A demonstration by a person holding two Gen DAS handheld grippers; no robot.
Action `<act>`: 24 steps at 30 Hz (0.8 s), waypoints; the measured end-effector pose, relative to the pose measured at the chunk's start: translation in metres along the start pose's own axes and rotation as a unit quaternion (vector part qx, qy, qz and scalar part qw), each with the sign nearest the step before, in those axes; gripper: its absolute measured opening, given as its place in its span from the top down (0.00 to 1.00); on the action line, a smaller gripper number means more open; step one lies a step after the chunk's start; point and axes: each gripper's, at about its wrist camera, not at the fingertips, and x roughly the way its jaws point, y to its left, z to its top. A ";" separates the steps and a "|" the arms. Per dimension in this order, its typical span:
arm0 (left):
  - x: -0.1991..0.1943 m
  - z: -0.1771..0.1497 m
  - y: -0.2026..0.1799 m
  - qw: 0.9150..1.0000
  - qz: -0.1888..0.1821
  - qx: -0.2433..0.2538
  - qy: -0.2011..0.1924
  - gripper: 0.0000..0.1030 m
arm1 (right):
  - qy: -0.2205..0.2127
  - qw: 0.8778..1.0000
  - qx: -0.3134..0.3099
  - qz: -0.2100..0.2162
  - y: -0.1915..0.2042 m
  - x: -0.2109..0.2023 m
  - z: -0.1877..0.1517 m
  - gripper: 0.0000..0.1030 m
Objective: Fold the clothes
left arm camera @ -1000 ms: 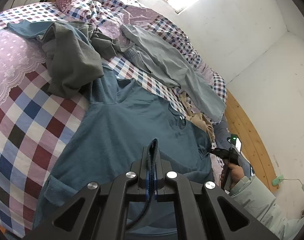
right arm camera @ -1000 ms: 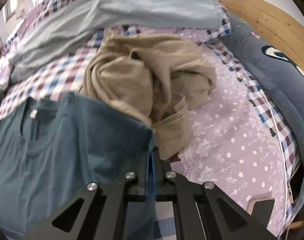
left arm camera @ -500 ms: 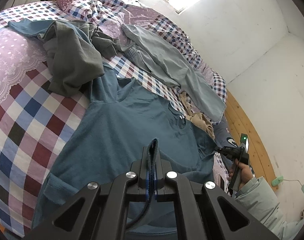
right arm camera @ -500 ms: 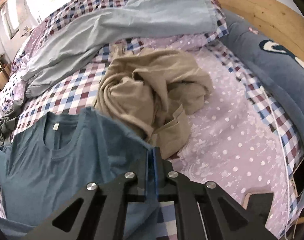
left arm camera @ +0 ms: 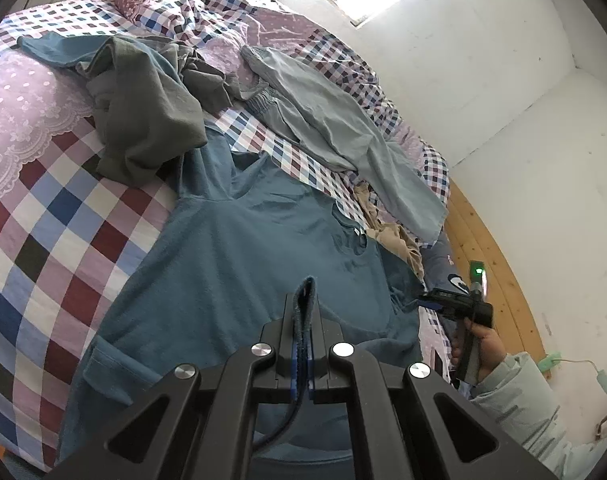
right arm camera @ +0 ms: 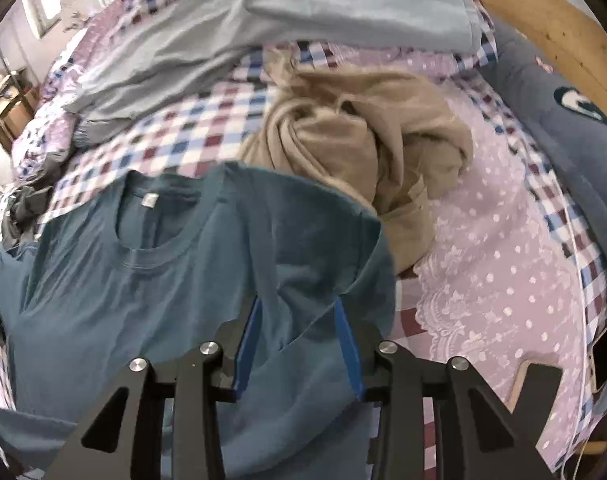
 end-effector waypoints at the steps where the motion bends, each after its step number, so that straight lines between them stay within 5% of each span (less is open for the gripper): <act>1: 0.000 0.000 -0.001 1.000 -0.001 0.001 0.000 0.99 | 0.004 1.000 0.003 -0.008 -0.001 0.005 0.001 0.61; 7: -0.001 0.000 -0.002 1.000 -0.006 0.001 0.002 0.99 | 0.027 0.998 0.021 -0.055 -0.005 0.033 0.005 0.64; 9: -0.001 0.000 -0.001 1.000 -0.005 -0.001 0.002 0.99 | 0.022 0.997 0.028 -0.063 -0.008 0.035 0.007 0.74; 10: -0.001 0.000 -0.001 1.000 -0.005 -0.002 0.002 0.99 | 0.016 0.997 0.029 -0.067 -0.009 0.035 0.007 0.92; 11: -0.001 0.000 0.000 1.000 -0.004 -0.003 0.002 0.99 | 0.010 0.997 0.031 -0.070 -0.010 0.034 0.007 0.98; 24: -0.003 0.003 0.004 1.000 0.008 -0.006 -0.010 0.99 | -0.098 0.992 0.080 -0.026 -0.048 -0.022 0.015 1.00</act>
